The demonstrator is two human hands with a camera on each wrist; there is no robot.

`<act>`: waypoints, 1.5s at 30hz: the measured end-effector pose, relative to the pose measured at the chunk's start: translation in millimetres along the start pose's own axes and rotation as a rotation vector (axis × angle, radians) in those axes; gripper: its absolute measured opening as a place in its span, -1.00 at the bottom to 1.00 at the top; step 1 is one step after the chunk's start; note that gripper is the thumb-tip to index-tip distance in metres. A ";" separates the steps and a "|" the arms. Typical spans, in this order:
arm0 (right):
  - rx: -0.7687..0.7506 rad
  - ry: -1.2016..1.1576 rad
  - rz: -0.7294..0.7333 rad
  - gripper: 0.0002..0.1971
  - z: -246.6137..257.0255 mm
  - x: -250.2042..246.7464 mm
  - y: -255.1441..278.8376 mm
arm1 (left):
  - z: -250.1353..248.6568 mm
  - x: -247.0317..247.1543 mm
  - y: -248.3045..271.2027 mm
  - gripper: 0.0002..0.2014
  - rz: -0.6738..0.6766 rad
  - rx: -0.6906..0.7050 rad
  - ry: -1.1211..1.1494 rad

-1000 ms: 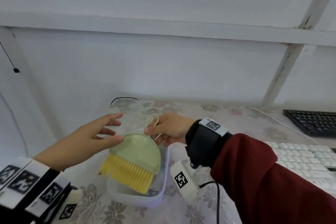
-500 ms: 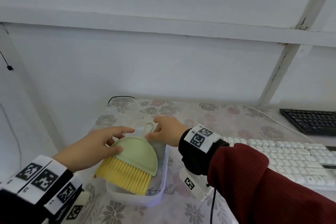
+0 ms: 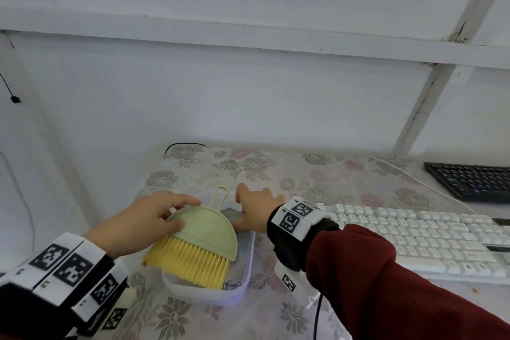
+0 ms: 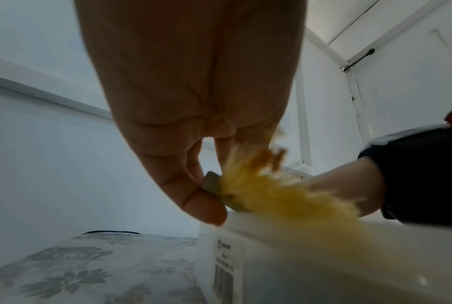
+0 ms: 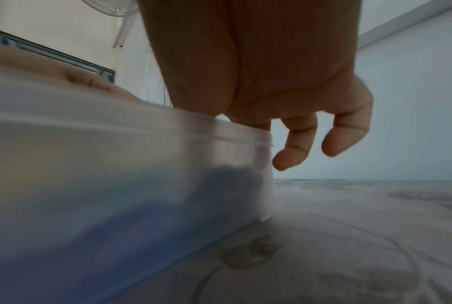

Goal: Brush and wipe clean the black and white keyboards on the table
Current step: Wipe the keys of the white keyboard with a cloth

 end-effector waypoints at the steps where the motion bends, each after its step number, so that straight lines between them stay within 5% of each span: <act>1: 0.000 -0.032 0.006 -0.47 -0.6 0.9 -1.2 | 0.0 0.5 -0.6 -0.63 0.002 0.000 -0.006; 6: 0.055 -0.081 -0.029 -0.62 -0.9 0.4 1.7 | 0.5 2.2 -1.2 -0.64 0.015 -0.018 -0.031; 11: 0.097 0.041 -0.243 -0.73 4.4 -34.5 12.7 | 0.6 4.8 -3.0 -0.67 0.035 -0.039 -0.041; 25: 0.109 -0.546 -0.637 -0.73 -49.3 -97.9 43.3 | -1.3 7.3 -6.4 -0.64 0.011 -0.062 -0.179; 34: 0.149 -0.836 -0.508 -0.78 -92.7 -75.0 59.1 | -21.7 7.3 -5.6 -0.69 0.006 -0.025 -0.275; 42: 0.288 -1.036 -0.455 -0.89 -162.3 -54.1 98.3 | -102.6 15.7 -11.3 -0.71 -0.068 0.149 -0.248; 45: 0.339 -1.069 -0.459 -0.77 -197.3 -53.3 118.1 | -131.4 38.0 -16.5 -0.71 -0.043 0.173 -0.216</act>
Point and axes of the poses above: each hand's wrist, its own y-axis away from the middle knuckle, its own x-axis out of the palm, z = x × y, the point moved 9 cm from there along -y, towards the middle knuckle, and after that the axes turned 9 degrees about y, right-handed, at the moved point
